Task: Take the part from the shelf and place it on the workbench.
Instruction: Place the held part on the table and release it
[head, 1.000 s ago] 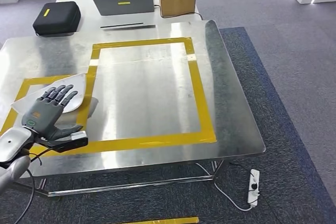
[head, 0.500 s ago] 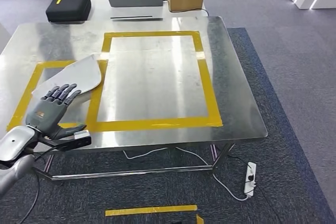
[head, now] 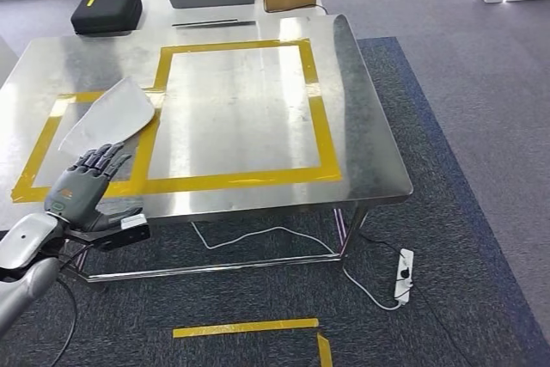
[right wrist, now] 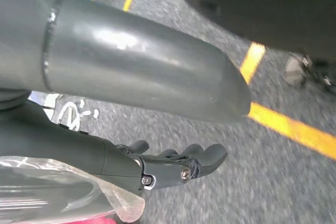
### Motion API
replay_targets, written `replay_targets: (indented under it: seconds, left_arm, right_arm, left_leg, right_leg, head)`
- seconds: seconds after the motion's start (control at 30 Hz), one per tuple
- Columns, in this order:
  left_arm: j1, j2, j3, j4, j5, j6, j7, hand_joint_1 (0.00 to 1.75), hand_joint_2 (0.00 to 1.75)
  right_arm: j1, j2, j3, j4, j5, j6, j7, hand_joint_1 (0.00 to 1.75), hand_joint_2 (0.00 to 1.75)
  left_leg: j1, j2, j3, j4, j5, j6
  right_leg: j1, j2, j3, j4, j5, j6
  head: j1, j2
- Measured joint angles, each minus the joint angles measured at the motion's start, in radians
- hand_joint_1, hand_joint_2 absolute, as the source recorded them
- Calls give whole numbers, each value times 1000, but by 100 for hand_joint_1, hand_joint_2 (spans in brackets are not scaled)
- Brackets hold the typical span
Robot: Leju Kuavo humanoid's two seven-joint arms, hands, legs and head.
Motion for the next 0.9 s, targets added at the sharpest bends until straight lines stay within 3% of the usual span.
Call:
replay_targets:
  seconds: [0.1,0.13,0.2,0.27,0.3,0.37,0.4,0.43,0.5,0.53,0.57,0.6,0.63,0.7,0.77,0.8,0.87,0.9]
  left_arm:
    - [71,-17,24,20,67,-32,8,0,0]
    - [98,-23,32,21,83,-43,13,0,0]
    - [134,-30,49,24,103,-50,20,0,0]
    - [170,-38,73,27,125,-52,21,0,0]
    - [192,-44,87,30,141,-53,20,0,0]
    - [247,-61,116,37,185,-66,14,0,0]
    - [279,-72,131,43,208,-73,9,0,0]
    - [311,-84,145,50,227,-78,5,0,0]
    - [370,-109,167,65,245,-78,-4,0,0]
    - [396,-120,175,73,250,-79,-6,0,0]
    - [418,-129,183,82,256,-84,-7,0,0]
    - [437,-138,190,93,265,-92,-6,0,0]
    - [454,-147,198,107,279,-103,-5,0,0]
    - [483,-167,215,143,320,-129,-3,0,0]
    - [506,-191,225,198,371,-149,-3,0,0]
    - [514,-205,227,236,391,-150,-2,0,0]
    - [530,-229,223,332,411,-136,2,0,0]
    - [538,-240,218,386,421,-124,10,0,0]
  right_arm:
    - [-3,0,0,0,-4,5,29,0,0]
    - [-3,0,0,0,-5,5,38,0,0]
    - [-3,0,0,0,-5,3,50,0,0]
    - [-4,0,0,0,-7,-1,59,0,0]
    - [-4,0,0,0,-9,-3,62,0,0]
    - [-3,0,0,0,-18,-6,68,0,0]
    - [-2,0,-1,0,-23,-6,70,0,0]
    - [-2,0,-2,0,-28,-6,71,0,0]
    - [-3,0,-7,0,-35,-6,72,0,0]
    - [-4,0,-10,0,-37,-6,72,0,0]
    - [-4,0,-13,0,-39,-6,71,0,0]
    - [-5,0,-16,0,-40,-6,70,0,0]
    - [-5,0,-18,0,-41,-6,70,0,0]
    - [-8,0,-21,0,-47,-6,67,0,0]
    - [-13,0,-23,0,-53,-7,62,0,0]
    - [-15,1,-23,0,-56,-7,60,0,0]
    - [-15,2,-24,1,-59,-7,55,0,0]
    - [-14,4,-24,1,-63,-9,54,0,0]
  left_leg:
    - [5,1,-24,225,-146,-15]
    - [5,1,2,232,-135,-12]
    - [3,1,101,100,-99,-2]
    - [-2,2,186,-31,-111,9]
    - [-6,2,204,-62,-119,14]
    - [-8,4,198,-76,-111,26]
    - [-7,6,191,-78,-101,35]
    - [-6,9,181,-81,-91,43]
    - [-6,11,155,-80,-70,53]
    - [-7,11,140,-78,-60,55]
    - [-9,11,124,-75,-50,55]
    - [-10,11,108,-73,-40,55]
    - [-12,10,93,-70,-30,54]
    - [-14,9,68,-63,-14,51]
    - [-16,7,52,-56,3,44]
    - [-17,7,48,-55,11,39]
    - [-16,7,41,-56,25,29]
    - [-15,6,36,-50,14,23]
  right_leg:
    - [0,-10,-65,3,56,-20]
    - [1,-11,-85,6,71,-19]
    - [4,-11,-107,12,86,-13]
    - [7,-11,-119,16,100,-3]
    - [6,-11,-123,16,108,4]
    - [3,-10,-129,16,116,17]
    - [2,-8,-137,26,99,23]
    - [2,-7,-148,53,65,28]
    - [1,-7,-181,165,-35,35]
    - [1,-7,-194,232,-73,37]
    - [1,-7,-199,283,-87,38]
    - [1,-7,-189,306,-78,37]
    - [2,-7,-162,291,-51,35]
    - [5,-2,-60,168,-4,25]
    - [9,5,43,19,-11,16]
    - [11,8,69,-23,-22,12]
    - [10,6,68,-44,-17,3]
    - [8,4,60,-45,-8,-5]
  head:
    - [-5,0]
    - [-4,0]
    - [-4,0]
    - [-4,0]
    - [-3,0]
    - [-4,0]
    - [-4,0]
    - [-3,0]
    - [1,0]
    - [2,0]
    - [2,0]
    - [2,0]
    - [2,0]
    - [2,0]
    - [1,0]
    - [1,0]
    - [2,0]
    - [1,0]
